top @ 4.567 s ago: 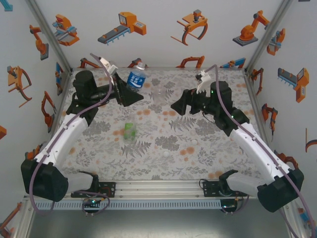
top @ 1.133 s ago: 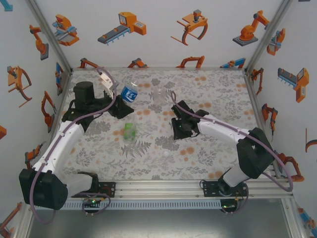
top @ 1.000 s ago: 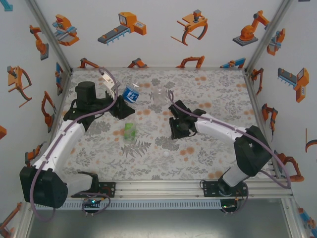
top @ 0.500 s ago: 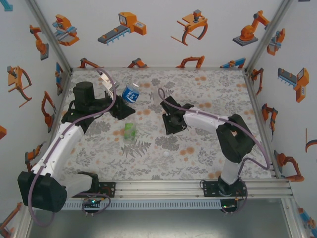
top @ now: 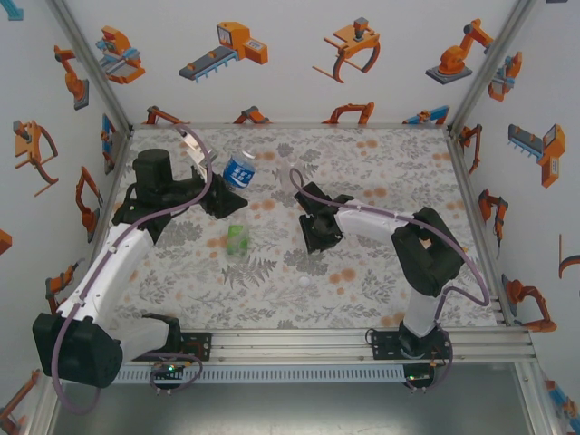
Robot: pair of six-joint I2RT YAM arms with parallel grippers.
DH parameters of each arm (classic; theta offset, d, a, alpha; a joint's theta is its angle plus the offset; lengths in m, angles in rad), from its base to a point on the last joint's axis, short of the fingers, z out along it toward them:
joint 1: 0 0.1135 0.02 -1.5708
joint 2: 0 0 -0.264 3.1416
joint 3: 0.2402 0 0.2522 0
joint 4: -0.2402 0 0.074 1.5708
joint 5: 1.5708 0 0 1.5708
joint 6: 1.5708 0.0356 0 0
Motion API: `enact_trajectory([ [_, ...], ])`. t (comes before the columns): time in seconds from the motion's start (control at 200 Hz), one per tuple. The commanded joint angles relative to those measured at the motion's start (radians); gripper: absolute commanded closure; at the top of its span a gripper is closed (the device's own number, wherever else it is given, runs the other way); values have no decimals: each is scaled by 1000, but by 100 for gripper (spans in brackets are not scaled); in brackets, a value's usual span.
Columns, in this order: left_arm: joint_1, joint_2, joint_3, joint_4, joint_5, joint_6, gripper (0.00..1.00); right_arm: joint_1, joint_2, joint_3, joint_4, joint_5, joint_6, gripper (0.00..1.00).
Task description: Screw on the bottle caps
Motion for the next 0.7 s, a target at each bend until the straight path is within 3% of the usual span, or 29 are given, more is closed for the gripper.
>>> enact_trajectory([
  [0.0, 9, -18, 25, 24, 38, 5, 98, 5, -22, -6, -10, 29, -2, 61],
  [0.29, 1, -13, 19, 0, 31, 14, 97, 5, -66, 20, -56, 11, -1, 52],
  [0.691, -10, -40, 17, 5, 3, -2, 96, 5, -98, -4, 8, -21, 76, 52],
])
